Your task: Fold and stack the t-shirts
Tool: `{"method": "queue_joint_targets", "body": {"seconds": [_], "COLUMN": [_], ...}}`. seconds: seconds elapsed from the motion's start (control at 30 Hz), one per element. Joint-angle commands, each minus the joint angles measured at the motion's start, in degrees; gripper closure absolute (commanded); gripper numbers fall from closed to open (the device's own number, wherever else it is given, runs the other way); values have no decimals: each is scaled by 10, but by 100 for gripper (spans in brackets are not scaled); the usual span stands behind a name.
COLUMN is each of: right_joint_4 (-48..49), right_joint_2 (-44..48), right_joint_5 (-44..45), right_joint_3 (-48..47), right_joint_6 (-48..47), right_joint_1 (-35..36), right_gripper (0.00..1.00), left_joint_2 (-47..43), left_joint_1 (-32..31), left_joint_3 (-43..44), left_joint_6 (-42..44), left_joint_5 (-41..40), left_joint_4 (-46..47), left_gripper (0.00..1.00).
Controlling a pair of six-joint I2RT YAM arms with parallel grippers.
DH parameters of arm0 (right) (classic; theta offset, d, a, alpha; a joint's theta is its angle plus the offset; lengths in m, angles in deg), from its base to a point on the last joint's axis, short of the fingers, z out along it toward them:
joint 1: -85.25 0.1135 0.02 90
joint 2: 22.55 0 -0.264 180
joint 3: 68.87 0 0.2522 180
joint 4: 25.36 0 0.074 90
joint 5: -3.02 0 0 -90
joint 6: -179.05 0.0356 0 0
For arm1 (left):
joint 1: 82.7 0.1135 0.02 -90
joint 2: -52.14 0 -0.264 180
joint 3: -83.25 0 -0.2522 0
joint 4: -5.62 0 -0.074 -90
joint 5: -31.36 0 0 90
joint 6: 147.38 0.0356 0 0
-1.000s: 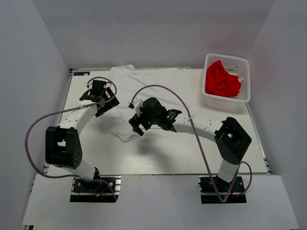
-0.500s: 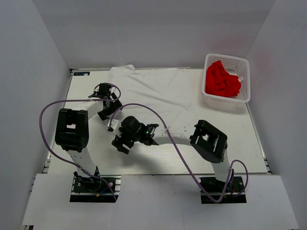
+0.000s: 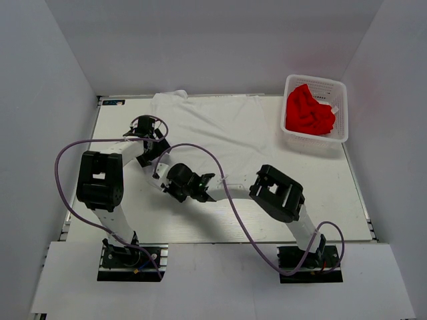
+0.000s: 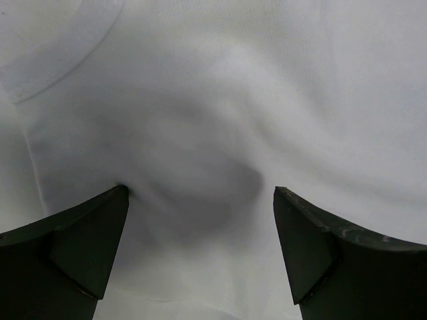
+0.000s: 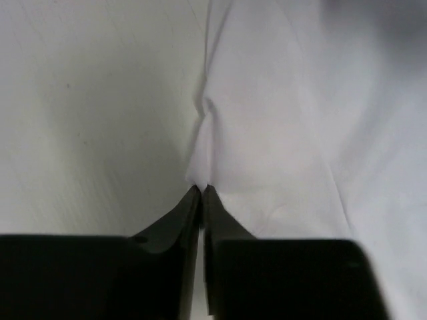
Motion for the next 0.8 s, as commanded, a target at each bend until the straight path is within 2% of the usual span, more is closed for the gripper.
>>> {"method": "queue_joint_targets", "body": {"seconds": [0.0,0.07,0.4,0.43,0.47,0.53,0.57,0.67,0.73,0.77], "right_joint_4": [12,9,-43,-60,-63,-70,-73,-93,-94,-84], "right_joint_2": [50,80,176,177,177,170,167,162,174,185], "right_joint_5": [-6,-13,-205,-221,-231,-242,-240,-211,-191,-151], "right_joint_3": [40,57,79,77,77,73,69,56,65,70], "right_joint_6": [23,41,57,62,66,61,62,62,68,73], "right_joint_1": [4,5,8,8,8,8,5,7,4,1], "right_gripper": [95,100,100,86,81,63,49,18,14,10], "left_joint_2": [16,22,46,39,39,27,27,13,6,-2], "left_joint_1": [2,2,2,2,2,2,2,2,2,2], "left_joint_3": [-19,-24,-19,-19,-19,-24,-24,-24,-24,-24], "left_joint_6": [-5,-5,-5,-5,0,0,0,5,5,10], "left_joint_5": [0,0,-1,-1,-1,-1,-1,-1,-1,-1], "left_joint_4": [12,12,12,12,12,12,6,6,1,1], "left_gripper": [0,0,0,0,0,0,0,0,0,0]}}
